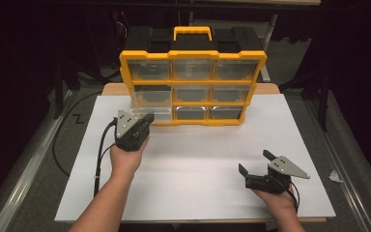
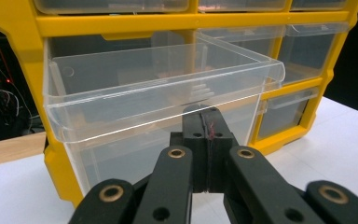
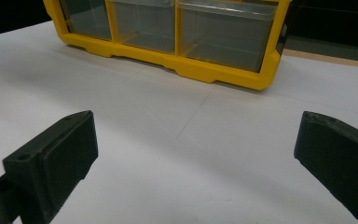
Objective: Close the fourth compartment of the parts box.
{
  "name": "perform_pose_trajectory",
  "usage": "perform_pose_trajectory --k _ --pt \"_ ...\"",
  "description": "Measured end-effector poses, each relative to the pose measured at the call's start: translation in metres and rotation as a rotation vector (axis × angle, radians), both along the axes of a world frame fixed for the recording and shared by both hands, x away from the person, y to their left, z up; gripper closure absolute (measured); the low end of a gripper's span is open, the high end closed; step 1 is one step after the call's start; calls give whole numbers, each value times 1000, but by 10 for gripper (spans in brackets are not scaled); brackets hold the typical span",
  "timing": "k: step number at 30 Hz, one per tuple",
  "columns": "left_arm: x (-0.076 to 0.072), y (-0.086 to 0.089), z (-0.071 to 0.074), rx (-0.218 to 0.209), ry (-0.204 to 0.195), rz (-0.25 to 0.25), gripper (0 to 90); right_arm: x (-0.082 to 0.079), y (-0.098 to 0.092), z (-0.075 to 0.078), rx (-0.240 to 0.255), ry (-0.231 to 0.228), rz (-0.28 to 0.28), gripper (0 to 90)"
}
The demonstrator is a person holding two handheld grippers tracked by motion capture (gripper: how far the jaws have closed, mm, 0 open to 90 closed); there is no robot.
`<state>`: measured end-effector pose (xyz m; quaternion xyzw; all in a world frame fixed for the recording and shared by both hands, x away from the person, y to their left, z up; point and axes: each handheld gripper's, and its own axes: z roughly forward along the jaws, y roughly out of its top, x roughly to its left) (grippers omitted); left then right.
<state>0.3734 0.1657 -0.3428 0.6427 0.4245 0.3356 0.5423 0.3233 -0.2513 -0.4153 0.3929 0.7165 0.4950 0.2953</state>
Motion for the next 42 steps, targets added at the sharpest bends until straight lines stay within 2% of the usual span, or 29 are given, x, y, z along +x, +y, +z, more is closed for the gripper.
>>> perform_pose_trajectory --k 12,22,26,29,42 --pt "9 -1 6 26 4 13 897 -1 -1 1 3 -5 2 9" --pt "19 -1 4 25 10 30 898 -1 -2 1 1 -6 -2 9" --pt "25 0 6 9 13 38 898 -1 -3 1 2 -8 0 9" --pt "29 -1 8 26 11 40 898 -1 -2 1 3 -10 1 9" --pt "42 -1 8 18 20 65 898 -1 -5 0 9 -8 -4 9"
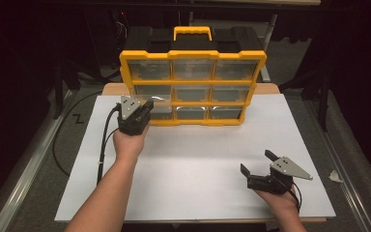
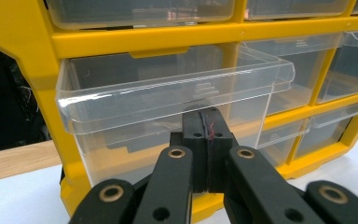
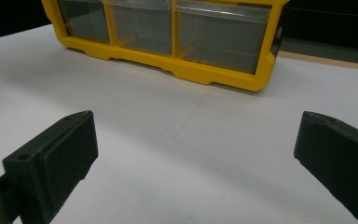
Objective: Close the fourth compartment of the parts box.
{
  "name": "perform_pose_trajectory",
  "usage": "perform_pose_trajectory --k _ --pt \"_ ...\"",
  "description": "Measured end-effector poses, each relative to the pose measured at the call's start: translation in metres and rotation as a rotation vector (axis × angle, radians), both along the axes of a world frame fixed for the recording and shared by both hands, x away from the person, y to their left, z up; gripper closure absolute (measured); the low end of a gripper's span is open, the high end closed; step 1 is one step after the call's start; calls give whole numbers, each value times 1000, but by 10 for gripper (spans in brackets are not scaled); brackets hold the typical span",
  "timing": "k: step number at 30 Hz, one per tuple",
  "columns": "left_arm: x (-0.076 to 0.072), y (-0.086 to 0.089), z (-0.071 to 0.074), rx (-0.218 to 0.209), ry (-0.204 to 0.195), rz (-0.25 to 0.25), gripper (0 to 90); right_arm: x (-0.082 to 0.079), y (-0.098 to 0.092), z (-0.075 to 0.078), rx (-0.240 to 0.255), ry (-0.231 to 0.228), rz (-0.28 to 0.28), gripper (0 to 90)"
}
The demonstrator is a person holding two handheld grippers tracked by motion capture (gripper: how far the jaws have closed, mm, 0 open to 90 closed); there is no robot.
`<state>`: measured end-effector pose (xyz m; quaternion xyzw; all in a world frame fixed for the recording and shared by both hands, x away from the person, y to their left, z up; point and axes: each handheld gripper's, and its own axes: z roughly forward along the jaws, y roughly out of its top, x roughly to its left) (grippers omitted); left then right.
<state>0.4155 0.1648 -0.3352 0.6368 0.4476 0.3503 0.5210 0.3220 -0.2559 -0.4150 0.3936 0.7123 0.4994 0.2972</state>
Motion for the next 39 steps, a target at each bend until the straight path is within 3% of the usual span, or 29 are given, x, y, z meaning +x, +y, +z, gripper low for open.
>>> perform_pose_trajectory --k 39 --pt "39 5 3 17 55 67 899 1 0 -1 4 8 -4 9"
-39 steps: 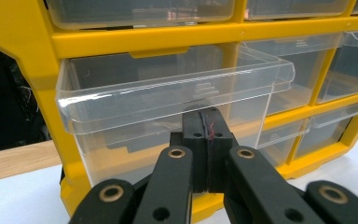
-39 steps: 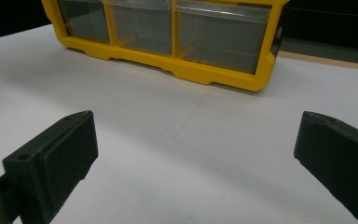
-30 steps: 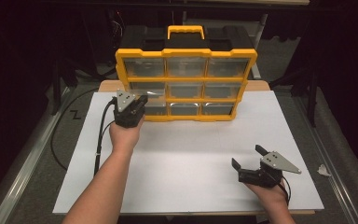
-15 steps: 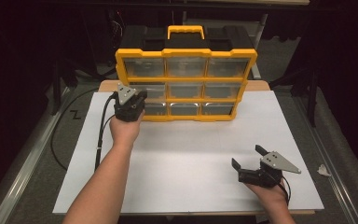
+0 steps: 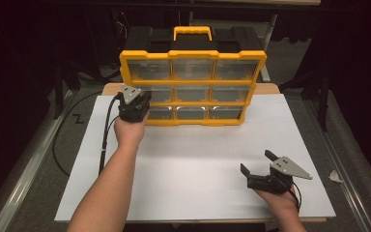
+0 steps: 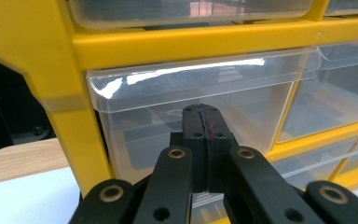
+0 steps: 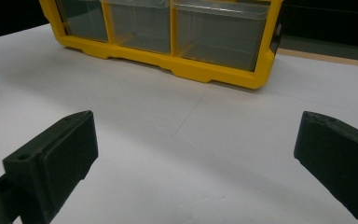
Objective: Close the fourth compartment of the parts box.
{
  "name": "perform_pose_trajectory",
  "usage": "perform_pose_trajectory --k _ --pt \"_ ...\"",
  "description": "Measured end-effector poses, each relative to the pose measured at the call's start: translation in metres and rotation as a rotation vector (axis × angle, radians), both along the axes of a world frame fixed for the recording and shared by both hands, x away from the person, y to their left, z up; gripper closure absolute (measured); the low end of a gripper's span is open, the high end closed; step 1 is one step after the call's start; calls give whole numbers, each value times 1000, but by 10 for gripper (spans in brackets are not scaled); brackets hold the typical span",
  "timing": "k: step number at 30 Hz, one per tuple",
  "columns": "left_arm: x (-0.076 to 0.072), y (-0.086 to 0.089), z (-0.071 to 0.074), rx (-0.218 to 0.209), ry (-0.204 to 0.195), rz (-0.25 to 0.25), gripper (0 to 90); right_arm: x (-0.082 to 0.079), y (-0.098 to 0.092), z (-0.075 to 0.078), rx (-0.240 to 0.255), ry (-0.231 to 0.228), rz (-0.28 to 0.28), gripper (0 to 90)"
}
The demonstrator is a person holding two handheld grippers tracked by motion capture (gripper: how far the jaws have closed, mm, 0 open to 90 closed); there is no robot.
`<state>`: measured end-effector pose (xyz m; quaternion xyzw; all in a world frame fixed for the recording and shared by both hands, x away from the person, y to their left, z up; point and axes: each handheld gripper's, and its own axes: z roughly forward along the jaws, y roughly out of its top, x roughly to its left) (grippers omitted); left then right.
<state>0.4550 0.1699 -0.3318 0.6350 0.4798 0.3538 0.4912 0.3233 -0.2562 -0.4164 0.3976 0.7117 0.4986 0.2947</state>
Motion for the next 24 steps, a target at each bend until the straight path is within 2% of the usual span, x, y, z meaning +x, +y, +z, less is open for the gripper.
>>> perform_pose_trajectory --k 7,13,20,24 --pt "5 -1 3 2 -1 6 899 0 1 0 0 0 1 9" --pt "3 -2 1 -3 6 -3 898 1 1 -1 0 2 4 9" --pt "-11 -3 -2 -3 -7 -36 898 2 2 -2 -2 8 6 9" --pt "-22 0 -7 -1 -1 -52 899 1 4 -2 -9 7 11 9"
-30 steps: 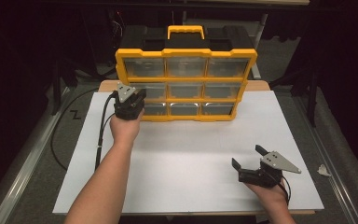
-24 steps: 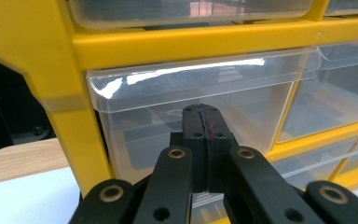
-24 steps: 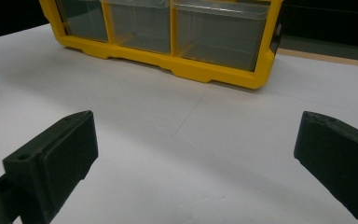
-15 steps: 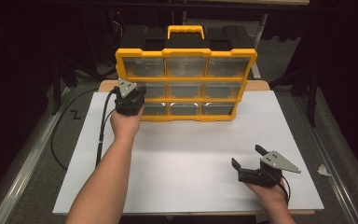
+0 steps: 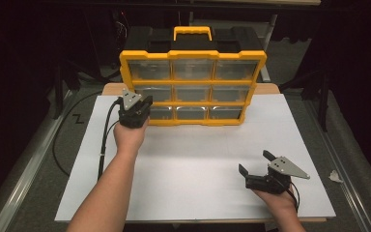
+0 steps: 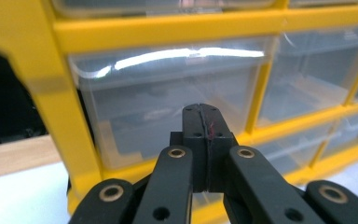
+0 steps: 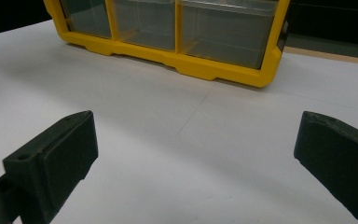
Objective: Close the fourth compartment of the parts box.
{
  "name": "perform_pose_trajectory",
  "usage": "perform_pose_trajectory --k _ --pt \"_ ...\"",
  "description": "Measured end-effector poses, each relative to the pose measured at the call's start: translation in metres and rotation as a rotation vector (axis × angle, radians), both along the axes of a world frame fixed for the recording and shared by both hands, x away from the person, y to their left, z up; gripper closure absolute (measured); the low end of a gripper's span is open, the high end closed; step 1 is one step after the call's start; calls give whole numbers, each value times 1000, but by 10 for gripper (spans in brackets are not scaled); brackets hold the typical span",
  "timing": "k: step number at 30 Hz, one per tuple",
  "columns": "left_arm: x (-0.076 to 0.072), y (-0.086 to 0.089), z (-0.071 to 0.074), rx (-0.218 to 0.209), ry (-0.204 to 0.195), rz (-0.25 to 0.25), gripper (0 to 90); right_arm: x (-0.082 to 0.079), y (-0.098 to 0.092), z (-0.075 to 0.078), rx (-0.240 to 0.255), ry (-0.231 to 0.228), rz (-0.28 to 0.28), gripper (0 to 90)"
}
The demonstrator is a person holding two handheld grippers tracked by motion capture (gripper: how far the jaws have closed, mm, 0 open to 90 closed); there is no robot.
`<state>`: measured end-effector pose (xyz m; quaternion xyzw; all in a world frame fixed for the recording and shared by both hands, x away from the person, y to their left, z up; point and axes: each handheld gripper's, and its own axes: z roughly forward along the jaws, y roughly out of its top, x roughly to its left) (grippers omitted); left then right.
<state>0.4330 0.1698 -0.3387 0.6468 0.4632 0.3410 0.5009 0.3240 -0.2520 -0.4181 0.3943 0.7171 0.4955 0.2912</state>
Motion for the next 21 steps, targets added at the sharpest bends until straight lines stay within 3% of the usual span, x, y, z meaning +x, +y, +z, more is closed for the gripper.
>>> perform_pose_trajectory --k 8,18,21 --pt "-30 6 -14 31 -10 -38 898 -3 4 1 -11 0 2 9" --pt "-75 30 -47 -14 9 -72 898 -2 3 -2 -14 12 4 9" --pt "-91 35 -57 3 13 -76 898 -3 3 -2 -15 10 4 9"
